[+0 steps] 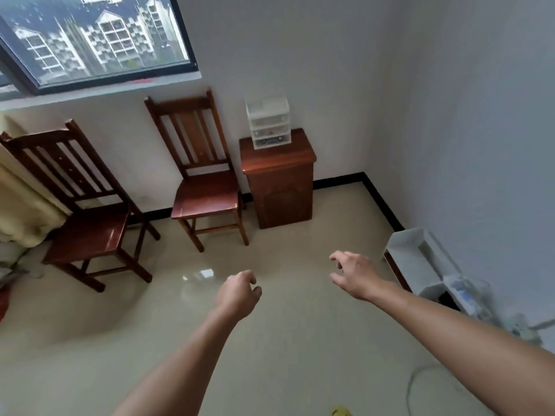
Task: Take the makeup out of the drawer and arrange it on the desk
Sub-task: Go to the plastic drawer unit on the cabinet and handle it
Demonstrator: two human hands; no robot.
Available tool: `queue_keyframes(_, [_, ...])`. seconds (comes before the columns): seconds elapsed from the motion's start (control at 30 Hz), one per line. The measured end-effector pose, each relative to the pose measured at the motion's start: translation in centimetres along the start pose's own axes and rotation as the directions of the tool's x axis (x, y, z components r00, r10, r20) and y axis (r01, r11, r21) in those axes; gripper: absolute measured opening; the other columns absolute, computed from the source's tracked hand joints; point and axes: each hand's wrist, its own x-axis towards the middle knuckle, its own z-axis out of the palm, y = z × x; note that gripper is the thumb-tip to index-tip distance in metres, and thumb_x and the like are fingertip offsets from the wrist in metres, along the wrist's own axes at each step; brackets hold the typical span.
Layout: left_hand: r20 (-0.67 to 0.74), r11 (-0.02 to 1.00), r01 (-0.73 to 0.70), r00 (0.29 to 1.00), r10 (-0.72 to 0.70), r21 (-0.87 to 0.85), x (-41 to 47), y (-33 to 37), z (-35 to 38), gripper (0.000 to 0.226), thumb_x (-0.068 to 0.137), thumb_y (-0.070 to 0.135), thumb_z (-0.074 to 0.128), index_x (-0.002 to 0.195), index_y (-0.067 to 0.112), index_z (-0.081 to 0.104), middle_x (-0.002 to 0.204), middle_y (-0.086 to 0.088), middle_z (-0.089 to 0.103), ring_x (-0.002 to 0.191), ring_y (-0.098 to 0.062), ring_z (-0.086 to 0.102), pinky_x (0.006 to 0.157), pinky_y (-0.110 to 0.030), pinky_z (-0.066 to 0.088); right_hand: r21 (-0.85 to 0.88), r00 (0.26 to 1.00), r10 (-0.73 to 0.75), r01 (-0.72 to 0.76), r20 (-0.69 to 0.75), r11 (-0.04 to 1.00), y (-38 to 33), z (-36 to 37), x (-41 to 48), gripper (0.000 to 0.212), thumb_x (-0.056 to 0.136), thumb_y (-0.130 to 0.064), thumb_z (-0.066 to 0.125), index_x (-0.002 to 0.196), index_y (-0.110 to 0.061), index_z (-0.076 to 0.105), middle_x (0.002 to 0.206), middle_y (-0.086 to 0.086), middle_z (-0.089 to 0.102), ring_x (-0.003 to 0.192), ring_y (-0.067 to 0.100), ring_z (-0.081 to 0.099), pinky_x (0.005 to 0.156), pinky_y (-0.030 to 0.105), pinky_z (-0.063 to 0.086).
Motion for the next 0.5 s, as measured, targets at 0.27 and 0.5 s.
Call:
queue_keyframes(0.27, [-0.010,0.990,0.113,0.993,-0.114,-0.080,15.3,0.5,-3.8,0.020,0.086,0.035,0.057,0.101,0.022,0.062,0.098,0.000,0.067,0.088,-0.022,0.063,0.064,-0.026,0.045,-0.023,0.997,-0.072,0.073,0.008,0.997,-1.7,-5.5,18.5,0.045,0.092,-0.039,0.055,0.135,-0.027,0.048,0.122,-0.004,0.061,0.111,0.021,0.058,0.085,0.030,0.043])
queue_keyframes(0.5, [-0.005,0.984,0.119,0.993,-0.121,-0.132,32.5,-0.1,-8.8,0.010,0.083,0.035,0.058,0.082,0.025,0.057,0.091,0.003,0.068,0.086,-0.021,0.064,0.066,-0.028,0.049,0.066,0.998,0.040,-0.043,0.042,0.997,-4.0,-7.0,34.4,0.046,0.089,-0.037,0.057,0.133,-0.029,0.050,0.115,-0.006,0.063,0.107,0.021,0.060,0.081,0.028,0.043])
